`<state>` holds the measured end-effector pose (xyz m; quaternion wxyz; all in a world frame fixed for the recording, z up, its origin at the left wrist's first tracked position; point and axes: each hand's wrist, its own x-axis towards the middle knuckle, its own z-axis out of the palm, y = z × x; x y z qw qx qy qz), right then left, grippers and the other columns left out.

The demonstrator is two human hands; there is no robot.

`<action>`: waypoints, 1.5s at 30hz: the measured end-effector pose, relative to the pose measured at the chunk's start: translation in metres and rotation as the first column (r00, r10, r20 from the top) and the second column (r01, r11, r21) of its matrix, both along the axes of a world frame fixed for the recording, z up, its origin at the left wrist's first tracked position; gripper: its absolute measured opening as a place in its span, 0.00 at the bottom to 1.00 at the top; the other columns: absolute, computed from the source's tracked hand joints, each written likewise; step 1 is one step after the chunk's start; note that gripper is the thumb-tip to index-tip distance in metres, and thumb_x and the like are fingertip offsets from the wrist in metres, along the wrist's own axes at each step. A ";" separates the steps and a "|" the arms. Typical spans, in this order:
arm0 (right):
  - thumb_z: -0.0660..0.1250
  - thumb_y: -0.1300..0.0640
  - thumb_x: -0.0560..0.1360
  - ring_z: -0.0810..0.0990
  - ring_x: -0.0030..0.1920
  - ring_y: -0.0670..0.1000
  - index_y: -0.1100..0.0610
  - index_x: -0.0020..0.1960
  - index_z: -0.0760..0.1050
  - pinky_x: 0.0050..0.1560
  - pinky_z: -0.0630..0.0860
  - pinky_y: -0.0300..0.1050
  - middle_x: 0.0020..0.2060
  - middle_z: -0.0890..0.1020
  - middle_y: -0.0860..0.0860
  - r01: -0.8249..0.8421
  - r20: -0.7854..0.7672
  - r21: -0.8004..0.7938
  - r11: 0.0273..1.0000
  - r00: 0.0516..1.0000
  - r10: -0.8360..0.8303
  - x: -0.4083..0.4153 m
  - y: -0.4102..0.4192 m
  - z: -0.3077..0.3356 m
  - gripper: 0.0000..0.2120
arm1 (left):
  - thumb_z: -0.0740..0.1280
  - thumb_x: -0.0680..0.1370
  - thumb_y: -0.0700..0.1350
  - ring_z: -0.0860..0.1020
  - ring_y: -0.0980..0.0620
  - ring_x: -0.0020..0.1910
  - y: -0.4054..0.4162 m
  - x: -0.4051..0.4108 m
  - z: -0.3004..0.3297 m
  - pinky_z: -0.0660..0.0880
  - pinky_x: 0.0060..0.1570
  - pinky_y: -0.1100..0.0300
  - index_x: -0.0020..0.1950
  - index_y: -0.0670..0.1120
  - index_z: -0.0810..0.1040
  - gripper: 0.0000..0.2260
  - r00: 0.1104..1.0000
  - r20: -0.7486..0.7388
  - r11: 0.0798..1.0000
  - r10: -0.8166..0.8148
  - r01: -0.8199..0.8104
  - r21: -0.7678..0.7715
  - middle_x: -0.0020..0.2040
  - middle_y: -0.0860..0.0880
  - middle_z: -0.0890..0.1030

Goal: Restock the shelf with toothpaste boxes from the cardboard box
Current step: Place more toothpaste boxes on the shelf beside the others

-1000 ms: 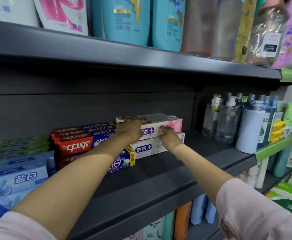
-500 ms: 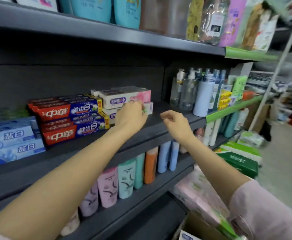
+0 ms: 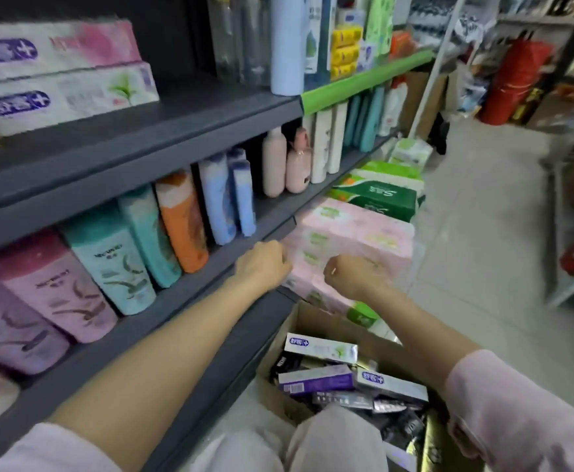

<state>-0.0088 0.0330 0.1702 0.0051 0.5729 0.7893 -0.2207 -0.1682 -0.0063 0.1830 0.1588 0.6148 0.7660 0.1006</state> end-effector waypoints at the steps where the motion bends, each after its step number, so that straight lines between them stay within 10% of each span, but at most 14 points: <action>1: 0.60 0.57 0.78 0.77 0.57 0.58 0.61 0.60 0.76 0.51 0.73 0.45 0.57 0.80 0.58 0.012 0.018 -0.021 1.000 1.000 -0.012 0.006 0.007 -0.024 0.14 | 0.60 0.78 0.46 0.77 0.40 0.58 0.009 0.003 -0.023 0.73 0.52 0.53 0.58 0.45 0.78 0.12 1.000 0.005 0.999 -0.006 0.006 -0.040 0.60 0.41 0.78; 13: 0.66 0.54 0.75 0.67 0.67 0.61 0.59 0.71 0.63 0.64 0.69 0.51 0.66 0.69 0.60 0.149 0.192 -0.236 0.960 0.976 -0.104 0.058 0.063 -0.286 0.27 | 0.65 0.76 0.42 0.78 0.42 0.55 0.098 0.028 -0.288 0.74 0.52 0.53 0.53 0.41 0.78 0.08 0.985 0.165 0.957 -0.048 0.093 -0.275 0.54 0.42 0.80; 20: 0.66 0.55 0.76 0.52 0.76 0.59 0.56 0.78 0.48 0.73 0.53 0.48 0.77 0.50 0.56 0.125 0.196 -0.366 0.922 0.979 -0.055 0.066 0.071 -0.391 0.38 | 0.68 0.74 0.43 0.66 0.46 0.70 0.110 0.038 -0.411 0.65 0.67 0.54 0.74 0.45 0.62 0.30 0.935 0.074 0.846 -0.347 0.346 -0.406 0.72 0.44 0.67; 24: 0.71 0.48 0.71 0.59 0.70 0.61 0.58 0.77 0.51 0.69 0.61 0.51 0.70 0.60 0.59 0.132 0.318 -0.267 0.954 0.947 -0.042 0.068 0.085 -0.420 0.43 | 0.69 0.74 0.42 0.60 0.45 0.73 0.122 0.040 -0.445 0.61 0.70 0.52 0.78 0.48 0.46 0.40 0.924 0.050 0.815 -0.378 0.358 -0.456 0.75 0.44 0.60; 29: 0.71 0.50 0.72 0.62 0.68 0.60 0.56 0.71 0.59 0.66 0.63 0.54 0.66 0.67 0.59 0.079 0.388 -0.222 0.972 0.922 0.014 0.067 0.091 -0.438 0.34 | 0.72 0.72 0.50 0.64 0.45 0.64 0.124 0.044 -0.461 0.65 0.62 0.55 0.73 0.47 0.63 0.32 0.871 -0.096 0.797 -0.482 0.391 -0.460 0.65 0.43 0.64; 45: 0.73 0.58 0.70 0.70 0.59 0.63 0.58 0.64 0.67 0.62 0.70 0.53 0.61 0.65 0.60 0.335 0.004 -0.178 0.925 0.940 -0.340 0.073 0.085 -0.328 0.26 | 0.68 0.74 0.53 0.65 0.48 0.60 0.112 0.034 -0.335 0.62 0.55 0.54 0.66 0.51 0.68 0.22 0.914 -0.079 0.895 -0.398 0.369 -0.250 0.59 0.48 0.70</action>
